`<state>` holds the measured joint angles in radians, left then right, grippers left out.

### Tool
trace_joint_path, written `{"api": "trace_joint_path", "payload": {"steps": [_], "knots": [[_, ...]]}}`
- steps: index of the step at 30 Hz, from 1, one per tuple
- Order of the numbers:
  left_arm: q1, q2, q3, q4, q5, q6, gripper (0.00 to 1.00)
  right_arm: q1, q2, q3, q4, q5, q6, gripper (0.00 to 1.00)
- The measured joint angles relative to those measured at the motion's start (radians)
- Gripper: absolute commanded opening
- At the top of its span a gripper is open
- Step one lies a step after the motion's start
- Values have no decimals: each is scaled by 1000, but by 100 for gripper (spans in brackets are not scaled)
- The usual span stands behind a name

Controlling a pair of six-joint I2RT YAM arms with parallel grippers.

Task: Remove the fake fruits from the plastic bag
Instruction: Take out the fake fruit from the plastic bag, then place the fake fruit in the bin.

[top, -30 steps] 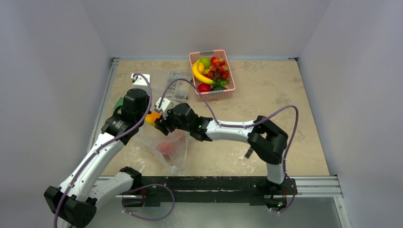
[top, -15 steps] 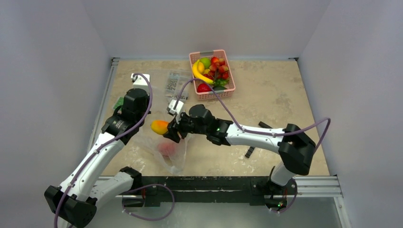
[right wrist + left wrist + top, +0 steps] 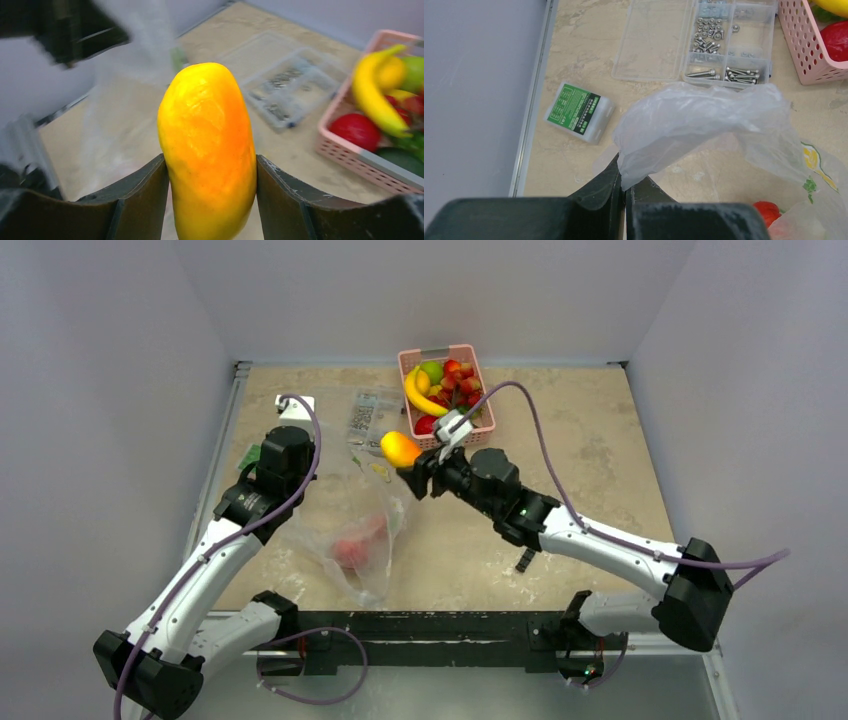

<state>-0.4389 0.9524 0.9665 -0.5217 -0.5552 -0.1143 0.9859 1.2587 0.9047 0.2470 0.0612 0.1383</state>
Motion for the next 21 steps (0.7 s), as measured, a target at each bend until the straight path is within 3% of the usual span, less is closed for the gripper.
{"api": "trace_joint_path", "payload": {"steps": [5,11,16,21], "knots": [[0,-1,0,-4,0,2,0,-182,52,24,-18,182,113,0],[0,-6,0,-11,1,2,0,-344,287,243,-160,342,275,0],[0,-10,0,-12,2,2,0,-475,447,435,-294,356,389,0],[0,-11,0,-12,7,2,0,-602,645,684,-451,257,467,0]]}}
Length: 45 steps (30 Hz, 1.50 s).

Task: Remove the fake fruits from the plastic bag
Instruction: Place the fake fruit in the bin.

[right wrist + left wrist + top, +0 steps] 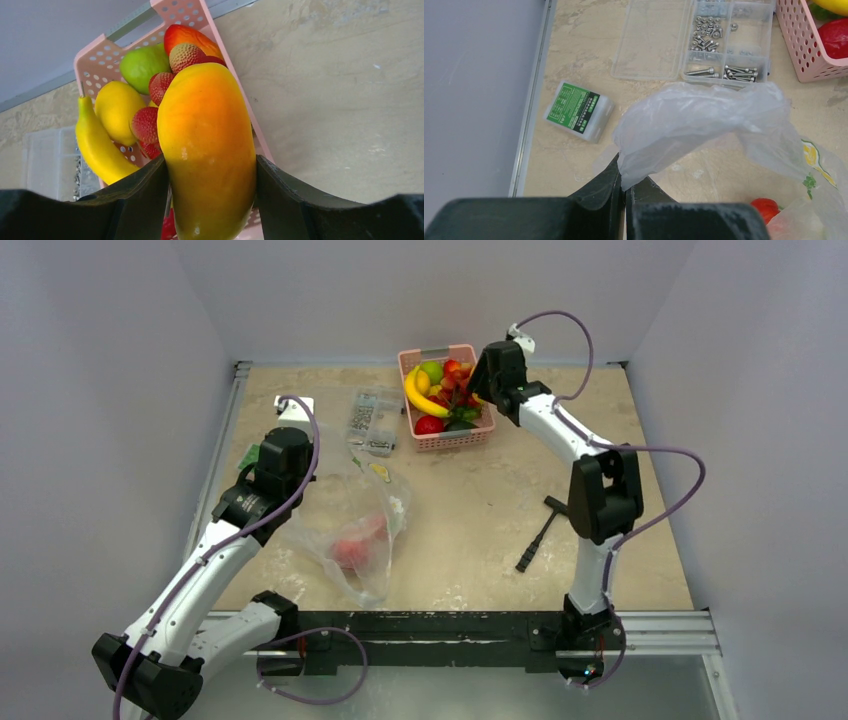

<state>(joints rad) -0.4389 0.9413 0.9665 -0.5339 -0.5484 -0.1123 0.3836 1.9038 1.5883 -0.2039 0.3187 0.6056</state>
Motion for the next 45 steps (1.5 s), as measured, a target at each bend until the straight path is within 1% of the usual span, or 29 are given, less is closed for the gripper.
{"api": "trace_joint_path", "payload": {"steps": [2,4,9,12,14,16,18,20,25,27,29,34,37,40,41,42,44,45], "knots": [[0,0,0,0,2,0,0,-21,75,84,-48,-36,16,0],[0,0,0,0,2,0,0,-24,127,127,-83,-65,34,0],[0,-1,0,0,2,0,0,-14,192,144,-127,-126,95,0],[0,-1,0,-1,2,0,0,-11,245,172,-119,-145,127,9],[0,-1,0,-2,2,0,0,-13,273,186,-105,-156,142,20],[0,-1,0,-3,2,0,0,-13,291,192,-91,-158,151,36],[0,-1,0,-5,2,0,0,-13,296,193,-80,-158,151,49],[0,-1,0,-6,2,0,0,-13,296,195,-77,-157,144,59],[0,3,0,-6,2,0,0,-11,294,197,-85,-153,87,78],[0,4,0,-6,2,0,0,-7,279,181,-88,-150,52,84],[0,5,0,-6,3,0,0,2,237,142,-92,-145,7,88],[0,9,0,-6,8,0,0,57,52,31,-106,-92,-108,89],[0,12,0,-6,13,0,0,126,-85,-37,-95,-66,-168,89],[0,13,0,-6,18,-1,0,210,-203,-116,-69,-71,-216,89],[0,13,0,-6,23,-1,3,240,-239,-148,-61,-77,-232,89],[0,13,0,-6,25,-1,11,268,-270,-179,-54,-85,-245,89],[0,17,0,-7,33,-2,33,319,-326,-243,-40,-120,-267,89],[0,20,1,-8,37,-3,42,341,-352,-278,-27,-139,-278,89]]}}
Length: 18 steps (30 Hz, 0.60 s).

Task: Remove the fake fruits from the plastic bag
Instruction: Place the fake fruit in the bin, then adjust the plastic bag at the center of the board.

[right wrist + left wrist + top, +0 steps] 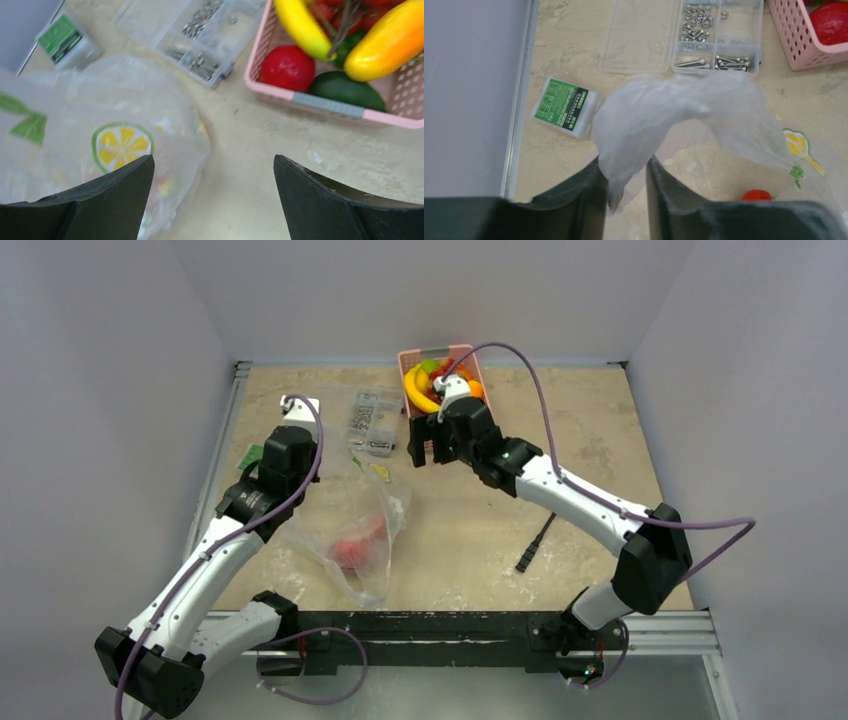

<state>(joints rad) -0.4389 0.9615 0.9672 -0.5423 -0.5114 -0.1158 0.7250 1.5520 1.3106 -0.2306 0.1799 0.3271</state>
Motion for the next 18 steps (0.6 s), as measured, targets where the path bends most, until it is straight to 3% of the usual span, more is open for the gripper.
{"api": "trace_joint_path", "payload": {"steps": [5,9,18], "knots": [[0,4,3,-26,7,-30,74,70,-102,-114,32,-99,-42,89],[0,-2,48,-132,8,-134,82,114,-151,-131,66,-181,-60,89],[0,-166,101,-533,104,-534,81,173,-150,-134,150,-368,-66,89]]}}
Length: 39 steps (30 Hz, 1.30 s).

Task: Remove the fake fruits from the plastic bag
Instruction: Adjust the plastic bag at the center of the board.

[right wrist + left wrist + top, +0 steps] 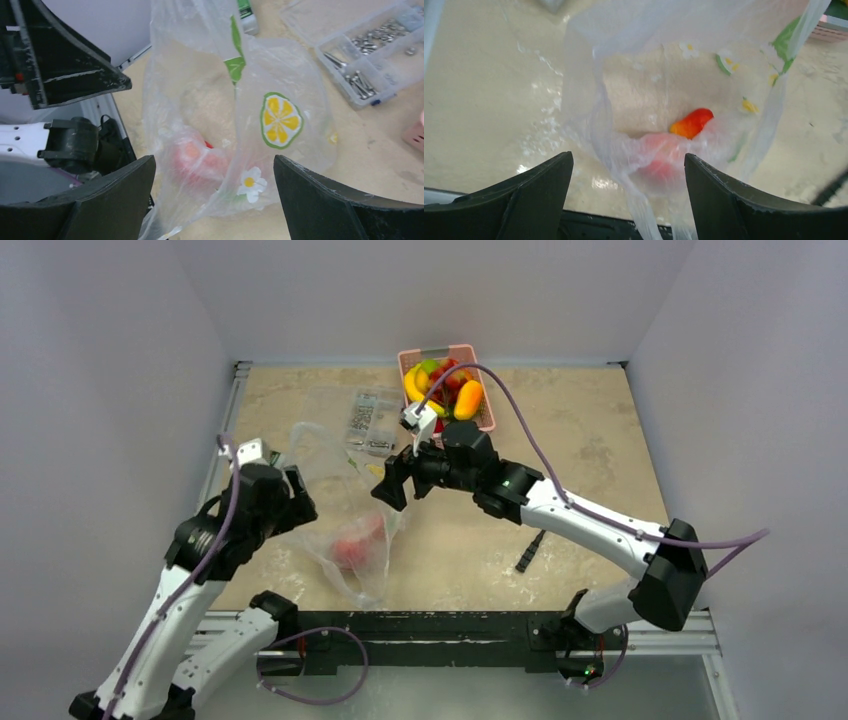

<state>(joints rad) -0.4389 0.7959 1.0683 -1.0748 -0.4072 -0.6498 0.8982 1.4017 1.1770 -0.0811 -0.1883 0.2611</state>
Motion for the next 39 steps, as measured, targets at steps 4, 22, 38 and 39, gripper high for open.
{"api": "trace_joint_path", "payload": {"steps": [4,22,38,39], "knots": [[0,-165,-53,-111,118,-158,79,24,60,1,40,-68,0,86],[1,-159,-420,-45,389,-762,84,176,304,102,59,-161,-192,98],[6,-339,-635,9,430,-974,82,162,422,68,-51,-224,-374,37],[6,-341,-634,4,430,-974,83,162,407,51,-48,-221,-370,34]]}}
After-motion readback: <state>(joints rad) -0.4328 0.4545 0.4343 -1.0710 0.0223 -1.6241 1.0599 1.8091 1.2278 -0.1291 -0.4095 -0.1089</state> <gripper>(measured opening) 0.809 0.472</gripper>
